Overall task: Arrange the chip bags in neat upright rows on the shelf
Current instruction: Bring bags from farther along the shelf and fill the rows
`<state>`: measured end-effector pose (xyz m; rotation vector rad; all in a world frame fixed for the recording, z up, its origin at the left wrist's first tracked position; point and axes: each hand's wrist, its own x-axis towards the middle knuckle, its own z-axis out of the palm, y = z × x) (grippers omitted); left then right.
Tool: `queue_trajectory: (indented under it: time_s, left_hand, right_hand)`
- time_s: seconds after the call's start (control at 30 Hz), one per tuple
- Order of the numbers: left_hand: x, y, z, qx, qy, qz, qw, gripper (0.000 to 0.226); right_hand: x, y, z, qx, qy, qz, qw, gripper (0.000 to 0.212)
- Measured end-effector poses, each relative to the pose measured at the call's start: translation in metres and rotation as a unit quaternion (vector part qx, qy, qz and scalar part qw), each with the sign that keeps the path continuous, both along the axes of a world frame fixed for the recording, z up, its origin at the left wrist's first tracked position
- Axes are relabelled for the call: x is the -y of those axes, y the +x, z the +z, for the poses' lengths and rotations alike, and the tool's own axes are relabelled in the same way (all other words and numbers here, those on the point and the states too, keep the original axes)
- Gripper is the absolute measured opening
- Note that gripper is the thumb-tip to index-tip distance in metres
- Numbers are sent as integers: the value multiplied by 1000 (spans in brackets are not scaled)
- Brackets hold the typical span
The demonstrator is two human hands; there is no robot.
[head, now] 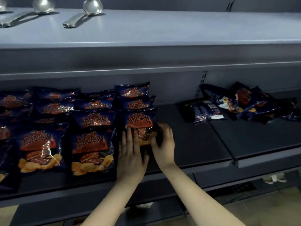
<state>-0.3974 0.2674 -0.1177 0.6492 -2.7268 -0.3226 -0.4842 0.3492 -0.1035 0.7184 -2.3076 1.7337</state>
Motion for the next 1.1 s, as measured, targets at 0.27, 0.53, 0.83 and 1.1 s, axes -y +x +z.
queue_trajectory:
  time_s: [0.27, 0.53, 0.83, 1.1]
  left_hand:
    - [-24, 2, 13, -112, -47, -20, 992, 83]
    - [-97, -93, 46, -151, -44, -69, 985, 66]
    - [-144, -199, 28, -81, 138, -60, 985, 70]
    - [-145, -214, 25, -144, 304, 49, 941, 51]
  right_hand:
    - [-75, -62, 17, -94, 64, 27, 993, 51]
    - [-142, -149, 27, -112, 95, -40, 988, 43]
    - [-183, -195, 9, -147, 300, 94, 938, 62]
    - [-195, -223, 1, -82, 360, 122, 922, 69]
